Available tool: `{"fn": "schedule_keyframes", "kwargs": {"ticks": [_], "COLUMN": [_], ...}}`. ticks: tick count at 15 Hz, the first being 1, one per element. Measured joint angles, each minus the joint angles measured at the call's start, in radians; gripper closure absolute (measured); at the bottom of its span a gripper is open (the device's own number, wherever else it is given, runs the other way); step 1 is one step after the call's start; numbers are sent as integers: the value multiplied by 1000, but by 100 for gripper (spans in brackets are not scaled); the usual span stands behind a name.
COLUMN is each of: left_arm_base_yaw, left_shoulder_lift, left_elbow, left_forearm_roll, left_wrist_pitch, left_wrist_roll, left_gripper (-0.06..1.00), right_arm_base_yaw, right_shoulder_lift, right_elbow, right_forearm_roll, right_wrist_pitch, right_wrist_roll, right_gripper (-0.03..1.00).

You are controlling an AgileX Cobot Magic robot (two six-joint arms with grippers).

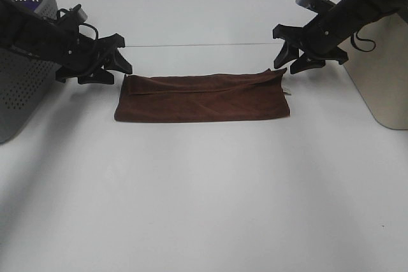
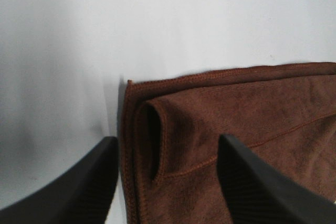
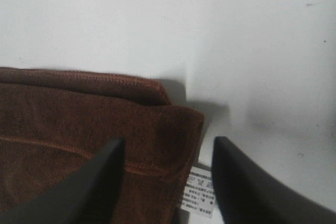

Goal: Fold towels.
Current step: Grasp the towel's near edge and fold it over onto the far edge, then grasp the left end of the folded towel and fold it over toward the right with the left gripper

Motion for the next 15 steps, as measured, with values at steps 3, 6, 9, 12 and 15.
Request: {"fn": "schedule_keyframes", "kwargs": {"ticks": [3, 6, 9, 12, 15], "left_arm_base_yaw": [0, 0, -11, -65, -73], "left_shoulder_lift": [-27, -50, -57, -57, -57], "left_elbow": [0, 0, 0, 0, 0], "left_forearm_roll": [0, -1, 11, 97, 155], "left_wrist_pitch": [16, 55, 94, 48, -14], "left_wrist_roll": [1, 1, -5, -78, -217], "left_gripper": [18, 17, 17, 17, 17], "right_arm_base_yaw": [0, -1, -1, -1, -1], "right_shoulder_lift": [-54, -100, -125, -125, -125], "right_elbow": [0, -2, -2, -2, -2], "right_forearm_roll": [5, 8, 9, -16, -57], "right_wrist_pitch": [23, 77, 140, 179, 188], "right_wrist_roll": [0, 0, 0, 9, 21], "right_gripper": [24, 21, 21, 21, 21]}}
